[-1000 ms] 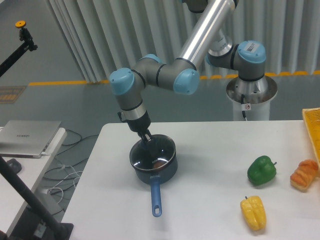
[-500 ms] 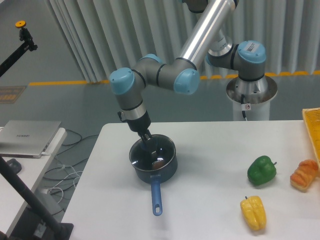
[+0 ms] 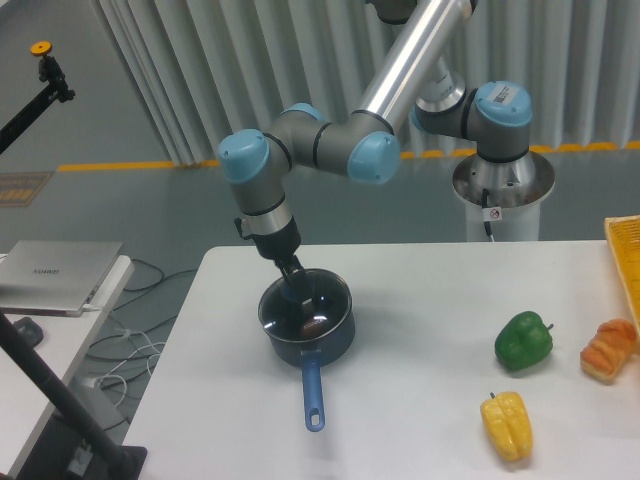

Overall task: Close the pot lid
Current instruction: 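Adjust the lid on the rim while holding its knob, then open the gripper and lift away from the lid knob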

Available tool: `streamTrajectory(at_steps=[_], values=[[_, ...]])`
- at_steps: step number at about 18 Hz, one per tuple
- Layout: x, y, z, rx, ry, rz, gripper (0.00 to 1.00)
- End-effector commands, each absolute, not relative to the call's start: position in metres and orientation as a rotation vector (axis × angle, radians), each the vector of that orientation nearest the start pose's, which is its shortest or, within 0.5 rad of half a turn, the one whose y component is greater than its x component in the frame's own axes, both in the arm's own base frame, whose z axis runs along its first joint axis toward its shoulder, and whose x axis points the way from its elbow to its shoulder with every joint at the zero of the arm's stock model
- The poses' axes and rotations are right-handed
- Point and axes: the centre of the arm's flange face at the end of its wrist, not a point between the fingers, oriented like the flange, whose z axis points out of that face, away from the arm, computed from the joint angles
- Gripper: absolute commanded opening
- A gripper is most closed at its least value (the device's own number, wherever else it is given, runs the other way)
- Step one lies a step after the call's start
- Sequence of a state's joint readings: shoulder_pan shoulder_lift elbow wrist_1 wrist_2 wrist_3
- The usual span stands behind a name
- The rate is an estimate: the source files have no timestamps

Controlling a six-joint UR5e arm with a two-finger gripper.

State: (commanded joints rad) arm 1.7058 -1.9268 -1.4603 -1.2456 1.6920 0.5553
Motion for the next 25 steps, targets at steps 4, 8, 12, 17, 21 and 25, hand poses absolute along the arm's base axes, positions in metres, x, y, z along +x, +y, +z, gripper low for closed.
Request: streamTrajectory(at_steps=[4, 8, 12, 17, 21, 25], values=[[0.024, 0.628, 0.406, -3.011, 0.6, 0.237, 1.0], [-0.001, 0.61, 0.418, -3.045, 0.536, 0.23, 1.0], [-0.037, 0.585, 0.432, -3.057, 0.54, 0.238, 1.0], [-0.114, 0.544, 0.45, -3.138, 0.527, 0.183, 1.0], [-0.186, 0.517, 0.45, -3.163, 0.573, 0.139, 1.0], [-0.264, 0.483, 0.447, -3.127, 0.659, 0.076, 1.0]])
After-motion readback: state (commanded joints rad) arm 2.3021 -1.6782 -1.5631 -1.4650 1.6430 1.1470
